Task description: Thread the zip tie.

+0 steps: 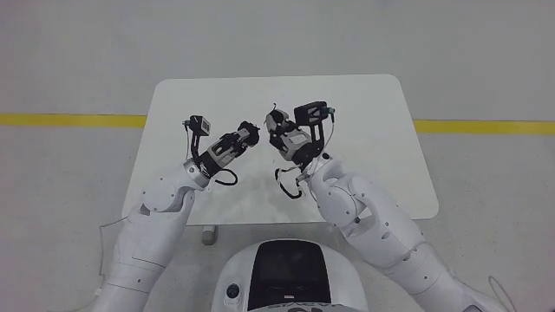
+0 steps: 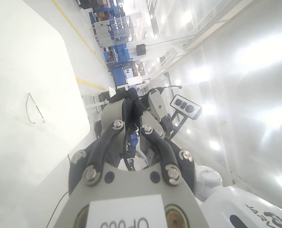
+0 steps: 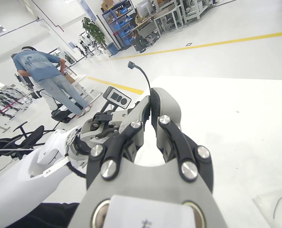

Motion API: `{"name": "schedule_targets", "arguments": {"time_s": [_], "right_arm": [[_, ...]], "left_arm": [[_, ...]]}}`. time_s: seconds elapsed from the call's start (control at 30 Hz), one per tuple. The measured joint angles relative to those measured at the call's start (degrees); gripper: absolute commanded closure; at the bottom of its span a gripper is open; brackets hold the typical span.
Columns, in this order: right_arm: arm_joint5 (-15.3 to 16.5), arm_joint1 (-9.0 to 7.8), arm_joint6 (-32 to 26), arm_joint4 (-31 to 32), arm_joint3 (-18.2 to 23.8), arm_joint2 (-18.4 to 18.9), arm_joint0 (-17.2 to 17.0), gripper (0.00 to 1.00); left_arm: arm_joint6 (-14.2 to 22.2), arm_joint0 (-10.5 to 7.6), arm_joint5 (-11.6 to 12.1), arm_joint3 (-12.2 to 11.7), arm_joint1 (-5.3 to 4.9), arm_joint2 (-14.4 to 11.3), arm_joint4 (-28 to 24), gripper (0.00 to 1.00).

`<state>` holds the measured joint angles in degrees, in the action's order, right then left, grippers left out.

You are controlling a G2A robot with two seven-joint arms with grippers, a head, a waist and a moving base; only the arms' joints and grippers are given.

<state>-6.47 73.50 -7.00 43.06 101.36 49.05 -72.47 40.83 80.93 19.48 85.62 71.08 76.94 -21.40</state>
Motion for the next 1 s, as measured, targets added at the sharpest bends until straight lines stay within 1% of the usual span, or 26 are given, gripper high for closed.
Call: {"name": "schedule_targets", "arguments": {"time_s": [0.2, 1.0], "right_arm": [[1.4, 0.19, -1.2, 0.0, 0.2, 0.6, -0.5, 1.00], [3.5, 1.35, -2.7, 0.6, 0.1, 1.8, -1.3, 1.00]], "left_arm": [[0.0, 0.00, 0.0, 0.0, 0.00, 0.0, 0.0, 1.00], [0.0, 0.00, 0.0, 0.0, 0.00, 0.0, 0.0, 1.00]]}}
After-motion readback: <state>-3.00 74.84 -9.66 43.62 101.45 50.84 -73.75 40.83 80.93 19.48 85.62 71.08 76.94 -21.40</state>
